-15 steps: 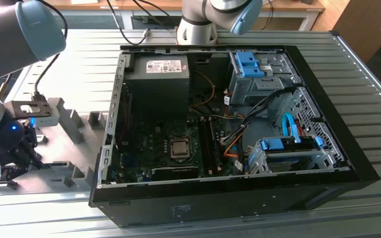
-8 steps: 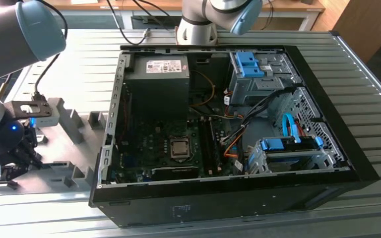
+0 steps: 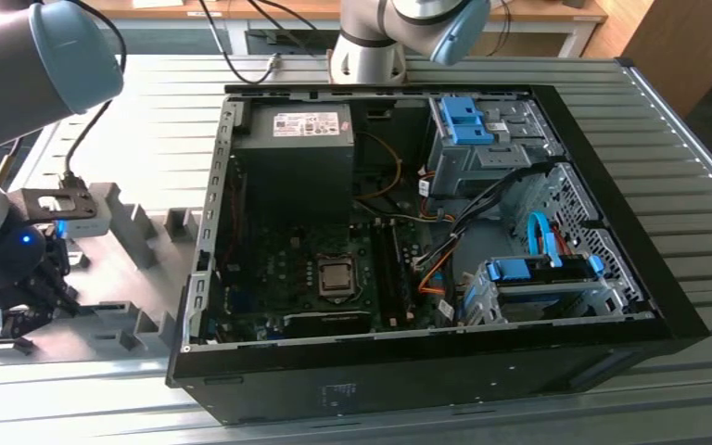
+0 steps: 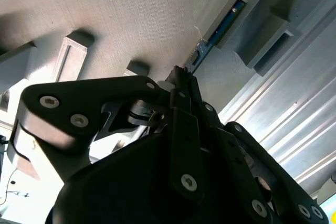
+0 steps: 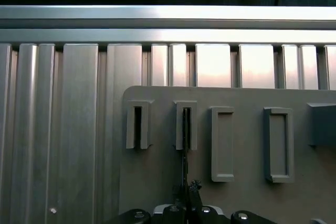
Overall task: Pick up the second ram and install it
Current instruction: 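Pick up the second ram and move it above second insertion slot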
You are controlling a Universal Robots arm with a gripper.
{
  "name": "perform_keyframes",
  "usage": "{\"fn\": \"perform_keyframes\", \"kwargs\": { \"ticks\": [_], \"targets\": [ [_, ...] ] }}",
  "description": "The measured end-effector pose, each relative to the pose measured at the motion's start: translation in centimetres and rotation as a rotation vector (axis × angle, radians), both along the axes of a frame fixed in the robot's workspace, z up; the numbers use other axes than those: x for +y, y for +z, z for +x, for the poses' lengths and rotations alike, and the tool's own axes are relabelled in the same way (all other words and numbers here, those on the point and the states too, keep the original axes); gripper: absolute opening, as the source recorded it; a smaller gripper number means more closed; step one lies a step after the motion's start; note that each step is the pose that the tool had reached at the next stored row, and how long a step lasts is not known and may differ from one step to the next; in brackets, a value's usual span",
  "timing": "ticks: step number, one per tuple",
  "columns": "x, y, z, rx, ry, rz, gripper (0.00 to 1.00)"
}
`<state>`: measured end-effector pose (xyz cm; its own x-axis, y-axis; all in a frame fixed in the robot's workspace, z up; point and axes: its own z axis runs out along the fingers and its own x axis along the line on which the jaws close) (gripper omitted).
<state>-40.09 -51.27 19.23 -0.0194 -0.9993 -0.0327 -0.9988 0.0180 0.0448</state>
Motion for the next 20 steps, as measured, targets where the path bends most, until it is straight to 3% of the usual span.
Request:
{"fn": "perform_keyframes", "kwargs": {
  "ticks": [9, 20],
  "targets": [
    [0.0, 1.36, 0.0, 0.0003, 0.0, 0.0001, 0.14],
    [0.0, 2.18, 0.0, 0.0003, 0.0, 0.0016, 0.14]
  ]
}}
